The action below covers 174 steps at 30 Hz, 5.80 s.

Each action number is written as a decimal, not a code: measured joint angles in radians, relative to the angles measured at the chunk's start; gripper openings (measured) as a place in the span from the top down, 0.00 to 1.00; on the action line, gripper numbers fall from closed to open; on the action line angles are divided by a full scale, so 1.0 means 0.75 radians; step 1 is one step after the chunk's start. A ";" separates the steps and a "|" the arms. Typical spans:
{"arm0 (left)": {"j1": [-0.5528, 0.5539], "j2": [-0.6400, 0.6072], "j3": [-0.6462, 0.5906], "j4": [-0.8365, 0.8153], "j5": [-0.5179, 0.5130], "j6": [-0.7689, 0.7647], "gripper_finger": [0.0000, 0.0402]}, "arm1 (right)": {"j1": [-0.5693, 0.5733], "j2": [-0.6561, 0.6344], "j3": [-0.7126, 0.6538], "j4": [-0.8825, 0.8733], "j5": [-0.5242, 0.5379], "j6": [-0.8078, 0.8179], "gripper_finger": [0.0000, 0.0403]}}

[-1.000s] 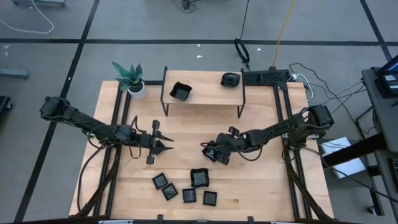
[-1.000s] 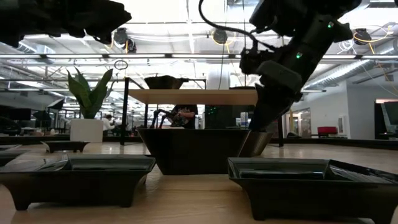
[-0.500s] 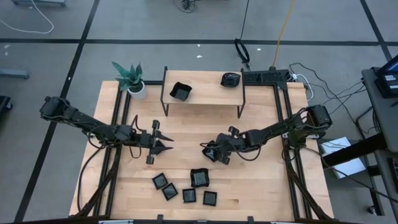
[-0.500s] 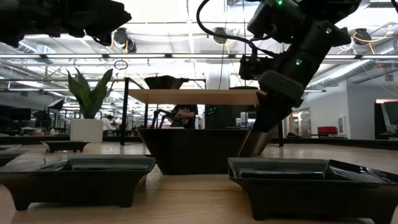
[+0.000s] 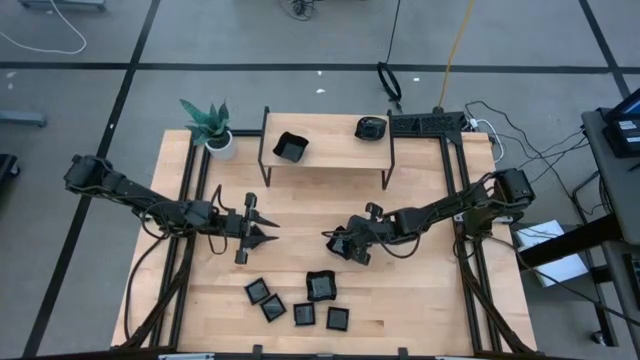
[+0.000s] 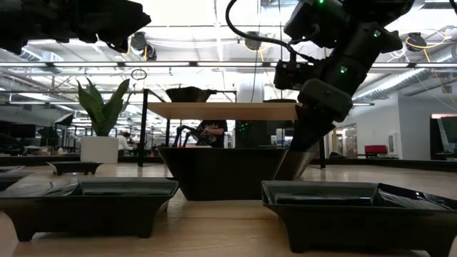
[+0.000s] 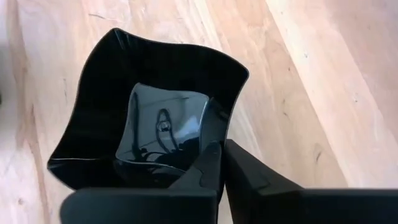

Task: Pick & Place Mini shaped plates
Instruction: Stack the black distorted square plate on top of the other black distorted square plates on the shelf, then stack the black distorted square plate on top of the other black distorted square plate on the shelf

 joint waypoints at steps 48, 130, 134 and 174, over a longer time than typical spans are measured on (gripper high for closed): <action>0.204 0.833 0.746 0.222 -0.441 -0.136 0.40 | 0.236 -0.451 -0.261 1.717 0.960 -1.736 1.00; 1.029 0.338 1.305 -1.902 -0.023 -0.615 0.99 | 0.382 -0.604 -0.323 1.176 0.652 -1.173 0.58; 1.092 0.346 1.249 -1.881 0.061 -0.631 0.99 | 0.378 -0.691 -0.323 1.022 0.592 -1.061 0.58; 1.029 0.284 1.209 -1.749 0.152 -0.498 0.52 | 0.367 -0.716 -0.347 0.901 0.592 -0.969 0.58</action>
